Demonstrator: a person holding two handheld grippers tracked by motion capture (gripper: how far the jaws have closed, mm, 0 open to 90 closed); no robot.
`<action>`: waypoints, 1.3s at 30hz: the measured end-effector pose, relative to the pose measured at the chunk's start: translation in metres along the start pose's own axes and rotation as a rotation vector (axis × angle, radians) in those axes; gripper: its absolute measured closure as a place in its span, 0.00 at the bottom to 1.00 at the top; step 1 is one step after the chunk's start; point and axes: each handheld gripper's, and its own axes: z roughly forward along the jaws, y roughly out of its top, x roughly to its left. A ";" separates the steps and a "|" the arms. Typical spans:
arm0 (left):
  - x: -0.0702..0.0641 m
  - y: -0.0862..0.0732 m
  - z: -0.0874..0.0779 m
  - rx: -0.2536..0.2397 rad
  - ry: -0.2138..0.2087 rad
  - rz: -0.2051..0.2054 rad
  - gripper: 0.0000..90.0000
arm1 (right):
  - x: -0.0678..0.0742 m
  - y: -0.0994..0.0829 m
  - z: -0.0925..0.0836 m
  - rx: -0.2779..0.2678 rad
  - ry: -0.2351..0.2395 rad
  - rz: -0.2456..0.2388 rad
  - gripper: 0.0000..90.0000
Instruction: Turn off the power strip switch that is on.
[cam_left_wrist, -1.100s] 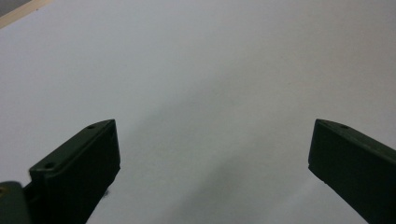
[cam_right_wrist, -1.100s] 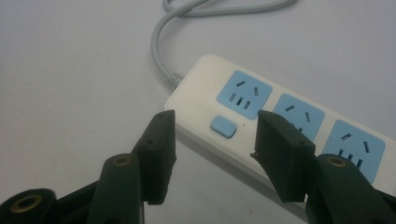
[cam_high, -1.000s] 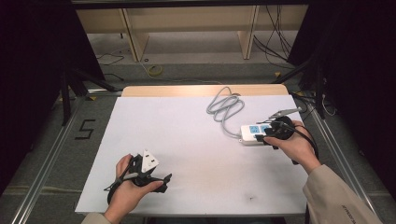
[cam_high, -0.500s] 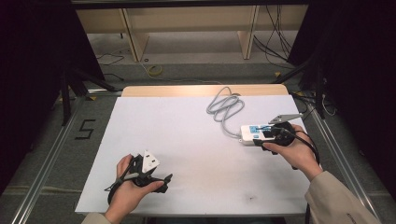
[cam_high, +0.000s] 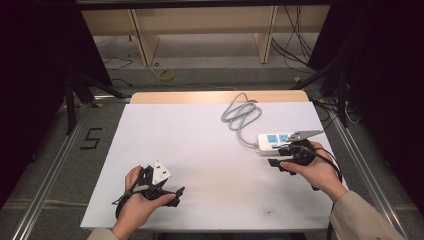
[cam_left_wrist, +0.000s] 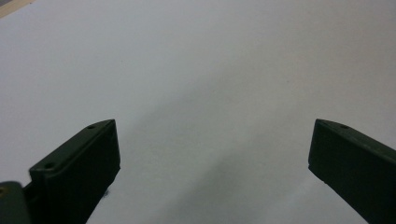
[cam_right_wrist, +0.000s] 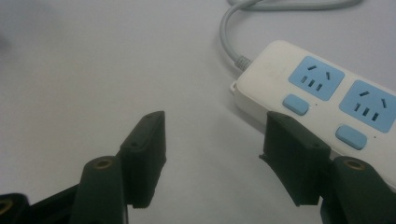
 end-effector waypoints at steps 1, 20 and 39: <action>0.000 0.000 0.000 0.002 0.000 0.002 0.02 | 0.001 -0.001 -0.001 0.000 0.000 -0.001 0.44; 0.000 -0.001 0.001 0.016 -0.008 0.001 0.02 | 0.006 -0.026 -0.017 -0.071 0.032 -0.010 0.36; -0.001 -0.001 0.001 0.020 -0.010 0.004 0.02 | 0.014 -0.063 -0.038 -0.157 0.024 -0.015 0.33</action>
